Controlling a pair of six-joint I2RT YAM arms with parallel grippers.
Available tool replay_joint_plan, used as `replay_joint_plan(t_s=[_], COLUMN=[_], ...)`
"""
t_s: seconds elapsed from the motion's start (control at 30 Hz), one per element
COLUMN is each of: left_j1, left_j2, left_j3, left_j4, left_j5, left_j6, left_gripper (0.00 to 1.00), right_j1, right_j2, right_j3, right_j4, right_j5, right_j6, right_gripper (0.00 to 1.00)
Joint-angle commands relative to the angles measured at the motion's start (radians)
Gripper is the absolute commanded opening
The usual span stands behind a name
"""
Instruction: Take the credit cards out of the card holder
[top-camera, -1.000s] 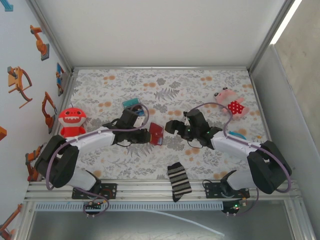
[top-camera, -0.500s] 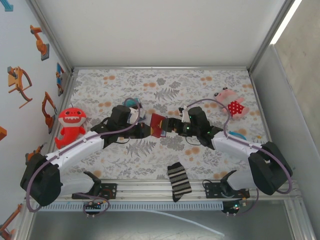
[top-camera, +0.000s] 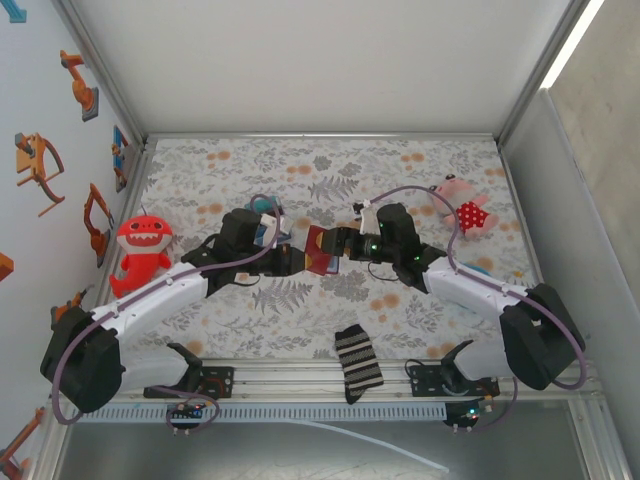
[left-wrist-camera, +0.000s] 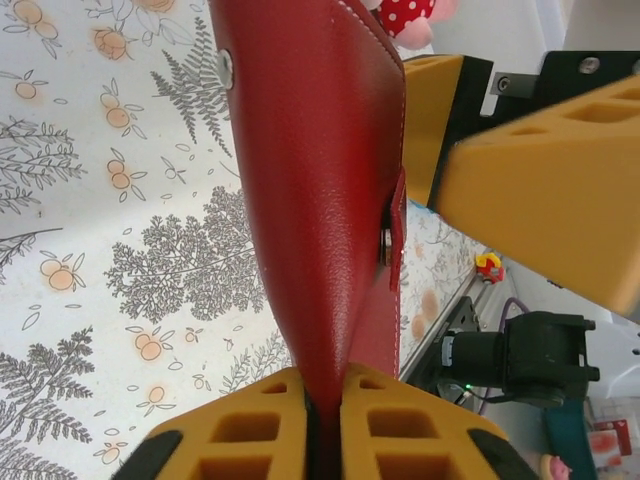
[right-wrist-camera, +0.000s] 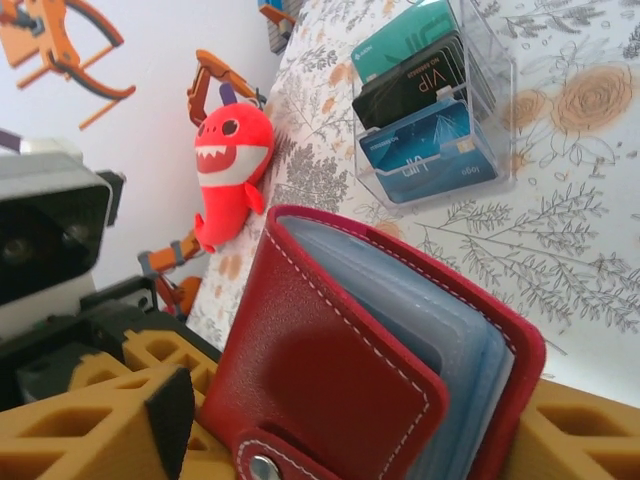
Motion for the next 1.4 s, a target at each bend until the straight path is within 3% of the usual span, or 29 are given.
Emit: replay_joint_plan(t_s=[0.0,0.23,0.37,0.47,0.63,0.83,0.9,1.03,1.23,1.37], left_j1=[0.001,0.000,0.001,0.003,0.014,0.041,0.044,0.055,0.063,0.064], left_j2=[0.003,0.040,0.045,0.036,-0.041,-0.225,-0.281,-0.361,-0.360,-0.358], left_j3=[0.011,-0.005,-0.008,-0.013,-0.046,-0.128,-0.150,-0.212,-0.221,-0.239], left_j4=[0.057,0.158,0.180,0.174,0.139,0.129,0.139,0.249,0.361,0.463], left_j5=[0.035,0.033,0.023,0.011,-0.045,-0.250,-0.302,-0.266,-0.063,0.014], left_j6=[-0.016,-0.061,-0.066,-0.055,-0.012,0.011,0.014,0.044,0.064,0.025], left_gripper=[0.18,0.30,0.49,0.57,0.75,0.83,0.91,0.90,0.82,0.77], right_j1=[0.003,0.003,0.003,0.003,0.000,-0.013,-0.016,-0.019,-0.019,-0.017], right_j2=[0.000,0.001,-0.003,-0.010,-0.037,-0.049,-0.044,-0.031,0.013,0.035], right_j3=[0.035,0.024,0.022,0.025,0.031,0.059,0.080,0.120,0.147,0.160], right_j4=[0.031,0.085,0.092,0.092,0.078,0.080,0.081,0.114,0.319,0.399], right_j5=[-0.026,-0.035,-0.028,-0.027,-0.016,-0.065,-0.097,-0.176,-0.325,-0.374], right_j6=[0.001,0.039,0.043,0.041,0.027,0.033,0.038,0.062,0.186,0.246], right_gripper=[0.55,0.37,0.25,0.18,0.16,0.16,0.16,0.15,0.15,0.13])
